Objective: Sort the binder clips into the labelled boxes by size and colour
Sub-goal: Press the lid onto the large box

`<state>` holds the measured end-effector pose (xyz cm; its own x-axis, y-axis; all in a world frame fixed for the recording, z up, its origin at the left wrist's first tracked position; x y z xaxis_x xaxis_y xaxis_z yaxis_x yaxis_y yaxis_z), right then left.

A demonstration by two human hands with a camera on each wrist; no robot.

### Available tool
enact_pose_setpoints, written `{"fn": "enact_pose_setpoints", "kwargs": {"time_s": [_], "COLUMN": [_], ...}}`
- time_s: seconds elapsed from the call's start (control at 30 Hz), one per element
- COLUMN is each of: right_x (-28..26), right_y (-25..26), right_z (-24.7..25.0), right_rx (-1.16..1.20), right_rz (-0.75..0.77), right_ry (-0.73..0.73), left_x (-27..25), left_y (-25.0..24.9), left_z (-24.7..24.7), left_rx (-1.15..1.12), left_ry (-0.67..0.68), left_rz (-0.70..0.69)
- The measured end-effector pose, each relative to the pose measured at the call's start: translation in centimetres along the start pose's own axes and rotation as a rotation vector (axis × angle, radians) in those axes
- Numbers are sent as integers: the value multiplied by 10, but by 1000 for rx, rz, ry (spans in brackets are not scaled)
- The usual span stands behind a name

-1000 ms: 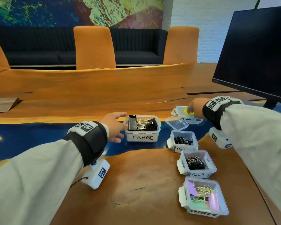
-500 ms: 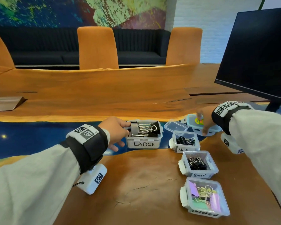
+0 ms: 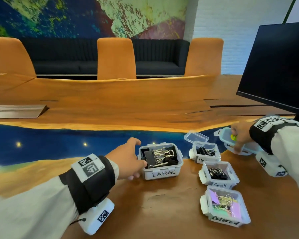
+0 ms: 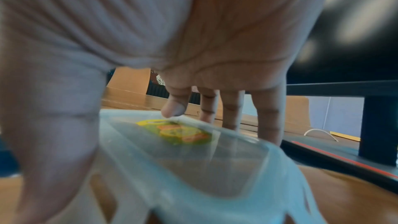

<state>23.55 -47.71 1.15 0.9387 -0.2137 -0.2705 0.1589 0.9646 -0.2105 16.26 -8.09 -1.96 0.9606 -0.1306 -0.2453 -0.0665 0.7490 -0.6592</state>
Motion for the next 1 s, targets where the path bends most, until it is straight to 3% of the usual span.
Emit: {"fn": "enact_pose_setpoints", "kwargs": {"time_s": [0.2,0.43,0.53,0.63,1.0], "right_x": [-47,-142,-155,-152,-126], "right_y": [36,160,191,204,199], "right_z": [66,71,59,49,31], "right_rx": [98,105,86,98,254], "right_rz": [176,644,752,769,658], "right_ry": [-210,-151,-135,-121,-22], "left_x": [-24,-30,-33,-32,-10], "left_y": [-5,-22,-28,-28,-33], "left_z": [27,52,49,38,18], "left_rx": [232,202,284,383,509], "left_ry": [26,34,65,124,128], "left_rz": [-89,-175,-220,-228,-223]}}
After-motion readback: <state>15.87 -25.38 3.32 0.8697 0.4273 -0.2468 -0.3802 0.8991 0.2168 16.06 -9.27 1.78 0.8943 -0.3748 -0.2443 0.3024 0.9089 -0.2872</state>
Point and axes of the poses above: each hand's wrist, its own x-axis towards the middle knuckle, its own z-axis out of the back of the hand, y = z × x, the point moved 4 cm from there along x, towards the middle knuckle, and after that the axes turned 5 degrees about -y, right-handed, at the moved point
